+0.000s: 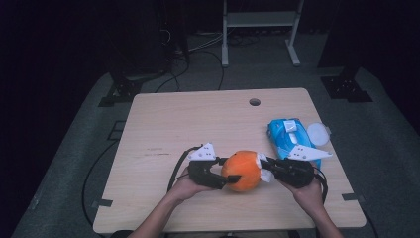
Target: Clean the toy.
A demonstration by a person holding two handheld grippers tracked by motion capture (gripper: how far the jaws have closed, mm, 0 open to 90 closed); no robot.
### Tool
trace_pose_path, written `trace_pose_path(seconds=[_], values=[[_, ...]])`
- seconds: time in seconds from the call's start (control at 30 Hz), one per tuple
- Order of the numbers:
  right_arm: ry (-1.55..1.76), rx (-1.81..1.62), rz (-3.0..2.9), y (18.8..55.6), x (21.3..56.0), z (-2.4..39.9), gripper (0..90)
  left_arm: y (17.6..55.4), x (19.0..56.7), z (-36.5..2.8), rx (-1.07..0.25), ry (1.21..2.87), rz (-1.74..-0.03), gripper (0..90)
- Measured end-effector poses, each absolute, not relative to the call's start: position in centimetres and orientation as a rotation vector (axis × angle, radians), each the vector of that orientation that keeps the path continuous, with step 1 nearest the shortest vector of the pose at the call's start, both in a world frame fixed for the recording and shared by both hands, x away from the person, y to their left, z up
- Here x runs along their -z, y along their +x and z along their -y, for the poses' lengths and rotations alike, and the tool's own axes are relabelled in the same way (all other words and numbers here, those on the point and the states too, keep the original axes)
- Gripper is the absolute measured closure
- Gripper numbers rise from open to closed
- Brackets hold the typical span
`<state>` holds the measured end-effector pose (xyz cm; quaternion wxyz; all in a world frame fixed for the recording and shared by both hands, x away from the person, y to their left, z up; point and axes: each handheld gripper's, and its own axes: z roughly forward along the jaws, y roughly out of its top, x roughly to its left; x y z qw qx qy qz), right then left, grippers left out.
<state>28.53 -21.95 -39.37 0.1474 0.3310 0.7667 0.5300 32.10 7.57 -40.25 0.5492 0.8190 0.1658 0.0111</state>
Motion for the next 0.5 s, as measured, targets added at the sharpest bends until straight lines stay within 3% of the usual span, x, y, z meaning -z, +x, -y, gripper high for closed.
trace_pose_path(seconds=[0.5], values=[[0.685,-1.501,-2.22,25.8,36.8,18.0,80.9,31.2,39.2,-6.6,-0.126,2.011,-0.386,34.6]])
